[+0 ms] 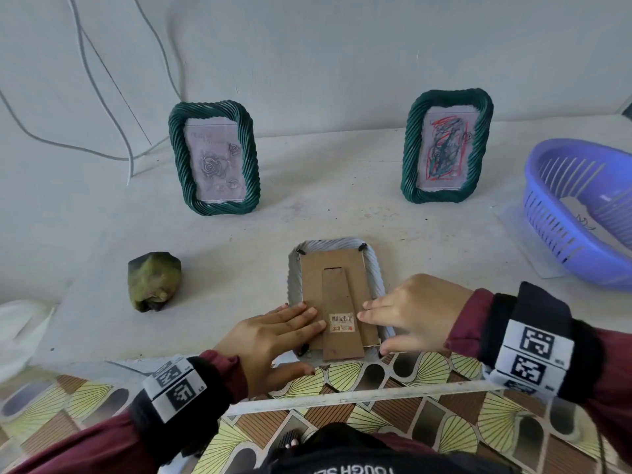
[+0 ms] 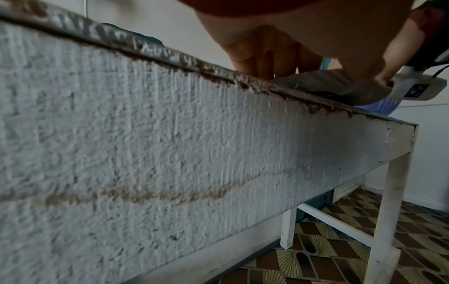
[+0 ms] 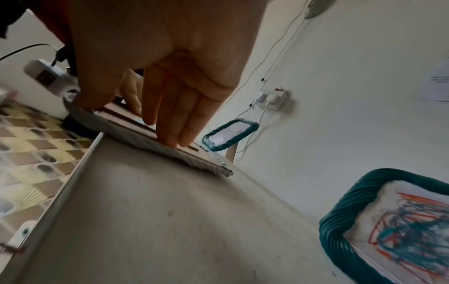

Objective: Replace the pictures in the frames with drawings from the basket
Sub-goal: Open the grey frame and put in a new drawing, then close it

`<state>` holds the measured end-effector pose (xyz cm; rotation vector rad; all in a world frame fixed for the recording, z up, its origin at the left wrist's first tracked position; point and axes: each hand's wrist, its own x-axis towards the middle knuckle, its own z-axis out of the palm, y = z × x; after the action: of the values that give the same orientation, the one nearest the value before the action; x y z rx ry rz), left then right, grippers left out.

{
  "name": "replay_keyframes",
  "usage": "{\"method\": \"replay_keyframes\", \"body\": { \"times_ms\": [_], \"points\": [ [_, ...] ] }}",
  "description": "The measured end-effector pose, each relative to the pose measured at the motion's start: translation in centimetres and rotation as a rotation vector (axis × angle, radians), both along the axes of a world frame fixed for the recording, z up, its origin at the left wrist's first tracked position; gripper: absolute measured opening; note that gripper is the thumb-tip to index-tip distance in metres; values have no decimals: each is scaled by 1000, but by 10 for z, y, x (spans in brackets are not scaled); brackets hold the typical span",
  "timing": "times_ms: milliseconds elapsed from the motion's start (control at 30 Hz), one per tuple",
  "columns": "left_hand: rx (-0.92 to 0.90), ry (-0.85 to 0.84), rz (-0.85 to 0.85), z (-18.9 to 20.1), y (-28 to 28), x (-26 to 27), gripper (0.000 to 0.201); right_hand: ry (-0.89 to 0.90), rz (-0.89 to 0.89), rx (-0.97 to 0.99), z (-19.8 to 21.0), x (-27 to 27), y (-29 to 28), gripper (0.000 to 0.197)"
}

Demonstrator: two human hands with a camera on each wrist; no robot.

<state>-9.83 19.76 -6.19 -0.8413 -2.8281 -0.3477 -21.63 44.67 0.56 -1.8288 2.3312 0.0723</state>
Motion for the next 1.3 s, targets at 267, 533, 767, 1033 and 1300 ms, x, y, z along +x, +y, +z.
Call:
{"method": "replay_keyframes", "body": {
  "times_ms": [267, 533, 767, 1033, 1300],
  "points": [
    [53, -22, -5, -1, 0, -1, 59, 57, 158, -245, -22, 5, 17, 30],
    [87, -43, 15, 0, 3, 2, 56, -127, -273, -441, -35, 35, 19, 28],
    [138, -87, 55, 4, 6, 5, 57, -147, -527, -512, -43, 52, 17, 41],
    [459, -98, 343, 18, 27, -7, 58, -689, -900, -622, -47, 56, 8, 65],
    [215, -309, 603, 67, 61, -29, 87, -1321, -970, -960, -13, 49, 4, 60]
  ]
}}
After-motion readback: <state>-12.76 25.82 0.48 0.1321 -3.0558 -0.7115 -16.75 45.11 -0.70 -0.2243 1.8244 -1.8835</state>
